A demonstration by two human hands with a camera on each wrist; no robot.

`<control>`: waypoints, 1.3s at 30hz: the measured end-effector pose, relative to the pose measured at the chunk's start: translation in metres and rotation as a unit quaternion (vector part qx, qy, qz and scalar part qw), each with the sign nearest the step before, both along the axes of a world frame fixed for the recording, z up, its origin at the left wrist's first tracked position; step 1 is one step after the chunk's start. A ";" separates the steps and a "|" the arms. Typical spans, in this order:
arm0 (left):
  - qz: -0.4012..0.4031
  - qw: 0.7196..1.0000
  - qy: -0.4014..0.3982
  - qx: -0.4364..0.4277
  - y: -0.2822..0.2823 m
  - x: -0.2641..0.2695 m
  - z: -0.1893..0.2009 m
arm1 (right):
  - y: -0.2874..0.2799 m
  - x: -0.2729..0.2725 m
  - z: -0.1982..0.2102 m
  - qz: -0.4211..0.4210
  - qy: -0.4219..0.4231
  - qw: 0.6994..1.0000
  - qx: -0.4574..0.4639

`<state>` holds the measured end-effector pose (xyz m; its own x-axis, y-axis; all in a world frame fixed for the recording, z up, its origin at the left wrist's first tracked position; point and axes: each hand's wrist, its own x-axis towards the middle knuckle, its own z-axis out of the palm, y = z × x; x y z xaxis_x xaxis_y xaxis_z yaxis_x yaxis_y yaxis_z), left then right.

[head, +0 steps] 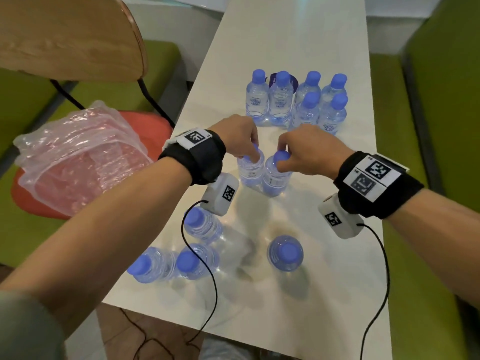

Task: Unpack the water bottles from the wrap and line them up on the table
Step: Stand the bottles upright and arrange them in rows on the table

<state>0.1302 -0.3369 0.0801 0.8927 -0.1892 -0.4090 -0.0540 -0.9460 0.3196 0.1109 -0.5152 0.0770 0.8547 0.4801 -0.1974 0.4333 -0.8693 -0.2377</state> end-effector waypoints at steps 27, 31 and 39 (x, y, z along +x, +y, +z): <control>-0.097 0.990 -0.101 -0.017 -0.007 0.002 -0.004 | -0.017 0.015 -0.012 -0.091 -0.045 0.995 0.001; -0.106 0.989 -0.098 -0.013 -0.007 0.003 -0.004 | -0.016 0.014 -0.010 -0.098 -0.049 0.994 0.000; -0.111 0.990 -0.086 -0.014 -0.009 0.003 -0.002 | -0.015 0.014 -0.009 -0.106 -0.053 0.993 -0.016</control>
